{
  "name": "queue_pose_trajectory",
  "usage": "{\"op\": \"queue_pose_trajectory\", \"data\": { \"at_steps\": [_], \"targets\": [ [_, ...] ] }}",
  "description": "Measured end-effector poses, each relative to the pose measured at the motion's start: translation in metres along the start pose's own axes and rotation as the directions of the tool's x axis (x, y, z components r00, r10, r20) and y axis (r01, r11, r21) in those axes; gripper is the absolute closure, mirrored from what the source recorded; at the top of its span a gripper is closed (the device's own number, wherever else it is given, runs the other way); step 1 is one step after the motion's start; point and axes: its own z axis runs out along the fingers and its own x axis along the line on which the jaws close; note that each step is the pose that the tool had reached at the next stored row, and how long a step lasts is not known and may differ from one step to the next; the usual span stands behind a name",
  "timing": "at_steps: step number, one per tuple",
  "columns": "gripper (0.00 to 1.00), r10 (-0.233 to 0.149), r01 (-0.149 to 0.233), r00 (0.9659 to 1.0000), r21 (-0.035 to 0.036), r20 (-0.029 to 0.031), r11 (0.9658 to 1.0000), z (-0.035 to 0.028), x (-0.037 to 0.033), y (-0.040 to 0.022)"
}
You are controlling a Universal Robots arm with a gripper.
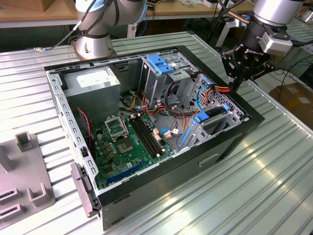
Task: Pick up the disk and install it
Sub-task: 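Insert the first disk wire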
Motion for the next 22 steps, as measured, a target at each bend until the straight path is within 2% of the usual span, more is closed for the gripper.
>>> {"op": "queue_pose_trajectory", "data": {
  "at_steps": [4,7,8,10,11,15,17,18,20,22],
  "targets": [
    [0.83,0.002,-0.002,1.0000,-0.0002,0.0000,1.0000,0.0000,0.0000,0.0000],
    [0.83,0.046,-0.046,0.9989,-0.0032,0.0005,0.9989,0.0000,-0.0001,0.0001],
    [0.83,0.050,-0.050,0.9988,-0.0036,0.0005,0.9987,-0.0001,-0.0015,0.0011],
    [0.83,0.050,-0.050,0.9988,-0.0036,0.0005,0.9987,-0.0005,-0.0082,0.0069],
    [0.83,0.052,-0.052,0.9986,-0.0039,0.0004,0.9986,-0.0005,-0.0091,0.0077],
    [0.83,0.105,-0.105,0.9945,-0.0095,-0.0009,0.9944,-0.0004,-0.0091,0.0076],
    [0.83,0.137,-0.137,0.9906,-0.0129,-0.0019,0.9905,-0.0004,-0.0091,0.0077],
    [0.83,0.165,-0.165,0.9862,-0.0152,-0.0022,0.9861,-0.0004,-0.0091,0.0077],
    [0.83,0.220,-0.220,0.9754,-0.0192,-0.0022,0.9752,-0.0004,-0.0091,0.0077],
    [0.83,0.252,-0.252,0.9677,-0.0216,-0.0023,0.9674,-0.0004,-0.0091,0.0076]
  ]
}}
